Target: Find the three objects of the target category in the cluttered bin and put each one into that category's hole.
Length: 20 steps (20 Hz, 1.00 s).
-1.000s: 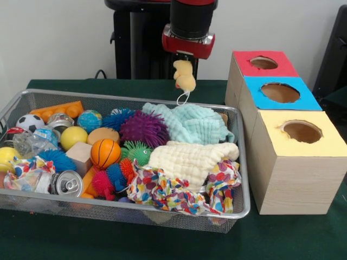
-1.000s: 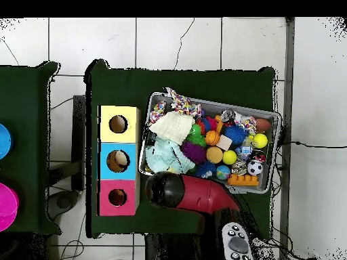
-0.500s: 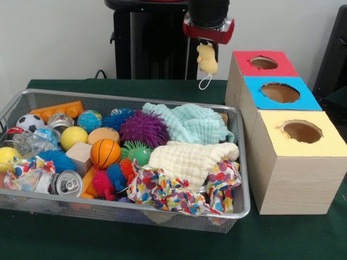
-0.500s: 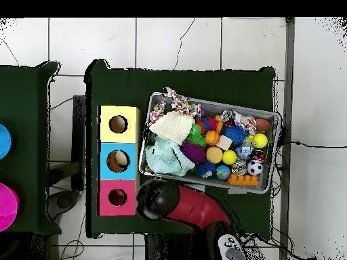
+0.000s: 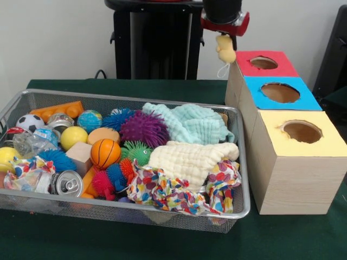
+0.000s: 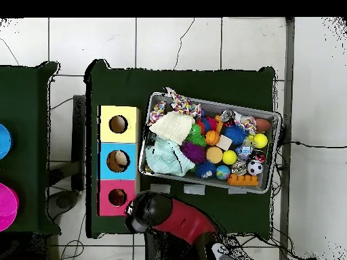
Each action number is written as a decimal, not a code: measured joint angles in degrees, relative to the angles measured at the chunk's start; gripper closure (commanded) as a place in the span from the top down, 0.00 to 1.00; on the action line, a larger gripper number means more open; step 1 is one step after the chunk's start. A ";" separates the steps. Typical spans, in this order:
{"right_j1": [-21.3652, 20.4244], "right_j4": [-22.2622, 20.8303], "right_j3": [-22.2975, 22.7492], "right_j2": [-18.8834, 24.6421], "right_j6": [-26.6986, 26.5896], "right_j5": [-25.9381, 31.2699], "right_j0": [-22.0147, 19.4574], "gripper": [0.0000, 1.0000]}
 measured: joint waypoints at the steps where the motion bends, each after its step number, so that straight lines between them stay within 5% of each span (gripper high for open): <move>1: -0.14 1.53 1.74 0.74 0.00 -0.01 -0.01 0.00; 14: -2.39 12.49 10.79 7.66 0.00 -0.21 0.57 0.00; 20: -2.21 13.37 11.54 10.79 0.00 -3.82 1.62 0.00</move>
